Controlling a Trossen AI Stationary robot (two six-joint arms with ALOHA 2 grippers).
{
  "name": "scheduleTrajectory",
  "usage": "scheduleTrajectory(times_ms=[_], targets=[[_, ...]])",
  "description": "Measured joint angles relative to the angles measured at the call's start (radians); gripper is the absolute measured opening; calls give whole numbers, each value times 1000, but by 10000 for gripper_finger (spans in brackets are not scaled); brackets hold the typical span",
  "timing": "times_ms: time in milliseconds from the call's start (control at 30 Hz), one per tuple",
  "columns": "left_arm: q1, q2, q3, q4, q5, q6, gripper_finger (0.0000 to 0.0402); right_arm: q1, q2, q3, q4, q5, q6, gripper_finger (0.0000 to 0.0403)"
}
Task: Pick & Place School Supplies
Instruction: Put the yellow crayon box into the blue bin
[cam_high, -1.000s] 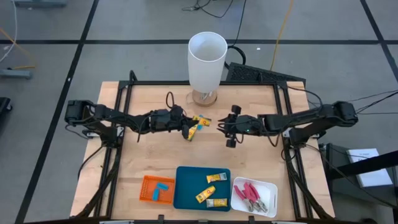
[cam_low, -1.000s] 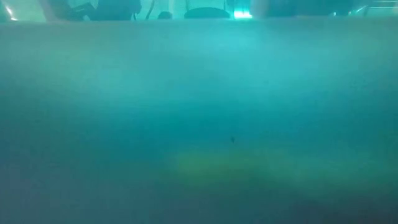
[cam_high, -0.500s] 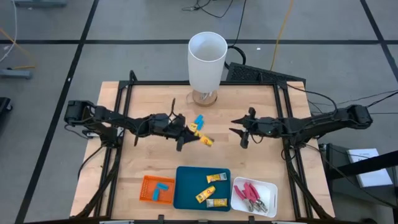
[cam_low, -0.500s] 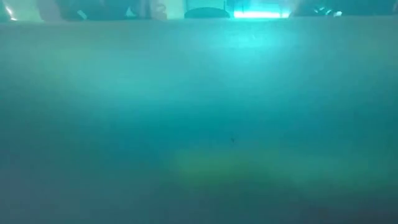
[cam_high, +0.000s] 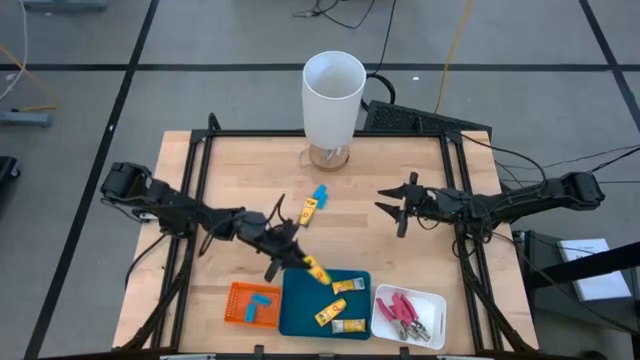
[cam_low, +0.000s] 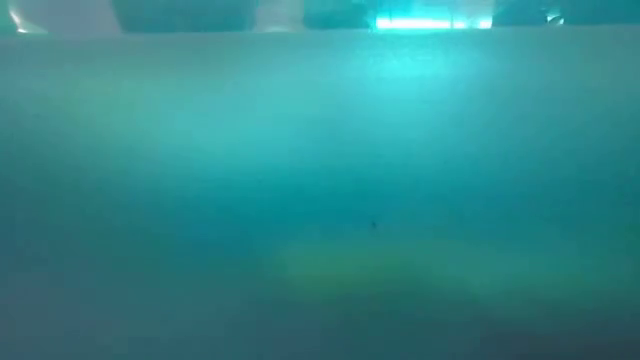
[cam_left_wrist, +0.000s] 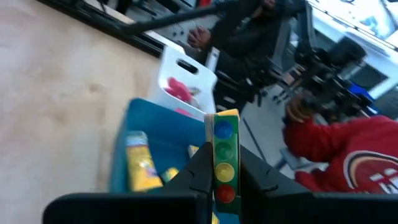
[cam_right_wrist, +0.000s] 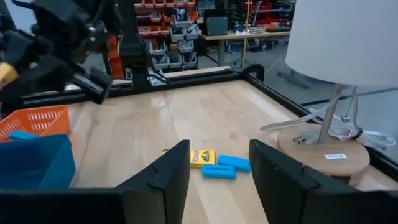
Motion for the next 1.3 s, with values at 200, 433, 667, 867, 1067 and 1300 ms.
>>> scheduleTrajectory(times_ms=[200,433,667,867,1067,1300], targets=[[-83,21,0,0,-16,-27,48,1,1,0,-2,-5,0,155],[-132,100,0,0,-83,-112,31,1,5,0,-3,-47,2,155],[-138,173,0,3,-50,-201,45,1,15,0,-2,-47,3,155],[-147,198,0,-1,-33,-211,57,1,15,0,-3,-47,1,155],[-146,199,0,-1,-10,-181,35,1,15,0,-2,-47,0,155],[-146,199,0,-1,-11,-172,82,1,15,1,-3,-47,0,155]])
